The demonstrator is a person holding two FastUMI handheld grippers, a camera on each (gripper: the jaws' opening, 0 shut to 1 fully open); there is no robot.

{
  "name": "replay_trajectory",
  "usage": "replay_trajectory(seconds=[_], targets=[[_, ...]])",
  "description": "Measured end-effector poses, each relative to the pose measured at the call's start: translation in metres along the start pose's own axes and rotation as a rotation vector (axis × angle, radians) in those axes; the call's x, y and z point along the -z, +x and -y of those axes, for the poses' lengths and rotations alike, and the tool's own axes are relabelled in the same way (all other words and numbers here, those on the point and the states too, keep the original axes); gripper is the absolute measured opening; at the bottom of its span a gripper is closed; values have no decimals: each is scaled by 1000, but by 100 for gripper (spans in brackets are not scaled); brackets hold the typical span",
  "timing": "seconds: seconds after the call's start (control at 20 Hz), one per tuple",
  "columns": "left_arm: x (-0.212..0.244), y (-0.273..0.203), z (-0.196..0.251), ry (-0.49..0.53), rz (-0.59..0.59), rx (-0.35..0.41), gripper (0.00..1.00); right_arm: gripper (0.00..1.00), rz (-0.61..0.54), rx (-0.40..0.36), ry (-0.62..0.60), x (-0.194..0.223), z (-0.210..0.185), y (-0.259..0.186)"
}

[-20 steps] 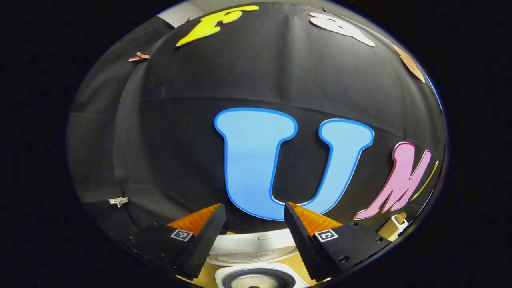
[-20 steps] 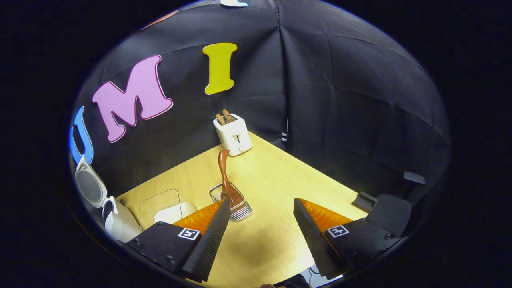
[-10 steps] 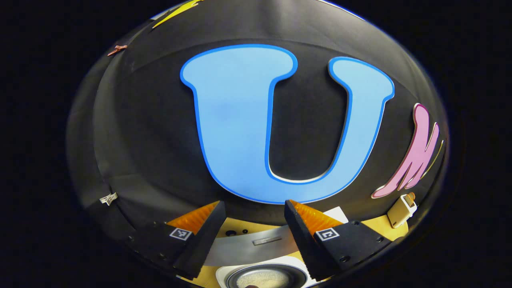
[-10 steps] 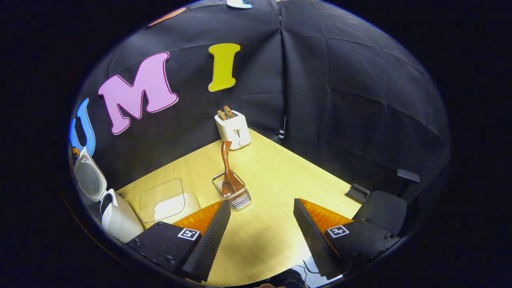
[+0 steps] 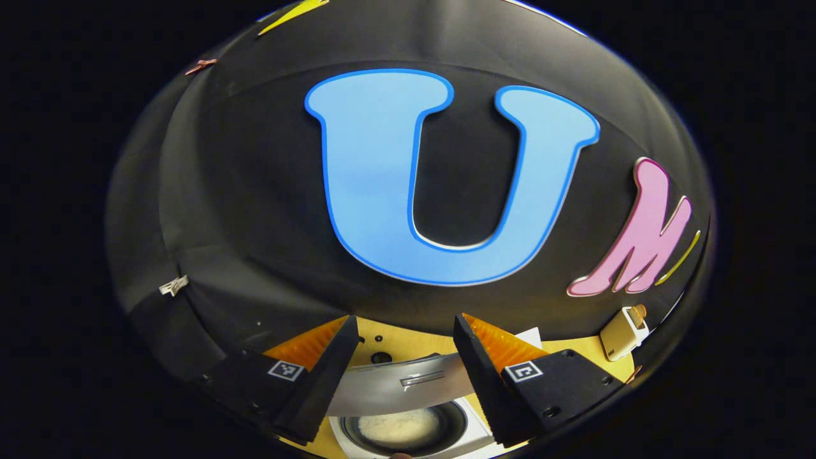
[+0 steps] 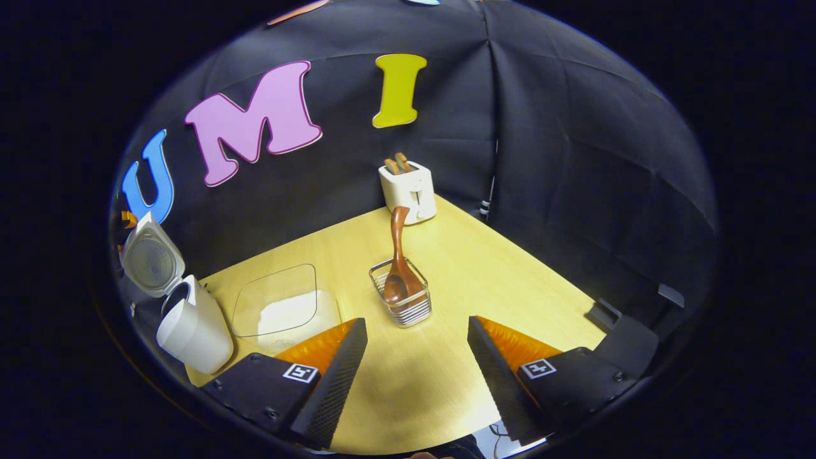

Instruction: Close the left gripper, press the button to open the rice cooker; take a wooden spoon from the chopstick holder with the right hand, scoop a spoonful of rice and pour it into the rice cooker, then put the wooden spoon back into the chopstick holder.

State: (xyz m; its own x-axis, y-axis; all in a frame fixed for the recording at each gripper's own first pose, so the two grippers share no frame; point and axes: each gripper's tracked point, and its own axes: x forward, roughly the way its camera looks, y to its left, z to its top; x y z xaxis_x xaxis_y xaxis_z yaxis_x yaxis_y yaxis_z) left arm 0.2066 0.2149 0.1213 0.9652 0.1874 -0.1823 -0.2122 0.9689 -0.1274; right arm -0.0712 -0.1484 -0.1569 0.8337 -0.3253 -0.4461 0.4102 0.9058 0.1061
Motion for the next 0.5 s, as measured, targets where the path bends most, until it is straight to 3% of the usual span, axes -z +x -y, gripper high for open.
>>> replay_trajectory(seconds=[0.25,0.5], targets=[[74,-30,19,-46,-114,24,98,99,-44,-20,-2,4,0,20],[162,-35,22,-58,-232,-30,96,99,-42,-86,-67,-2,-13,33]])
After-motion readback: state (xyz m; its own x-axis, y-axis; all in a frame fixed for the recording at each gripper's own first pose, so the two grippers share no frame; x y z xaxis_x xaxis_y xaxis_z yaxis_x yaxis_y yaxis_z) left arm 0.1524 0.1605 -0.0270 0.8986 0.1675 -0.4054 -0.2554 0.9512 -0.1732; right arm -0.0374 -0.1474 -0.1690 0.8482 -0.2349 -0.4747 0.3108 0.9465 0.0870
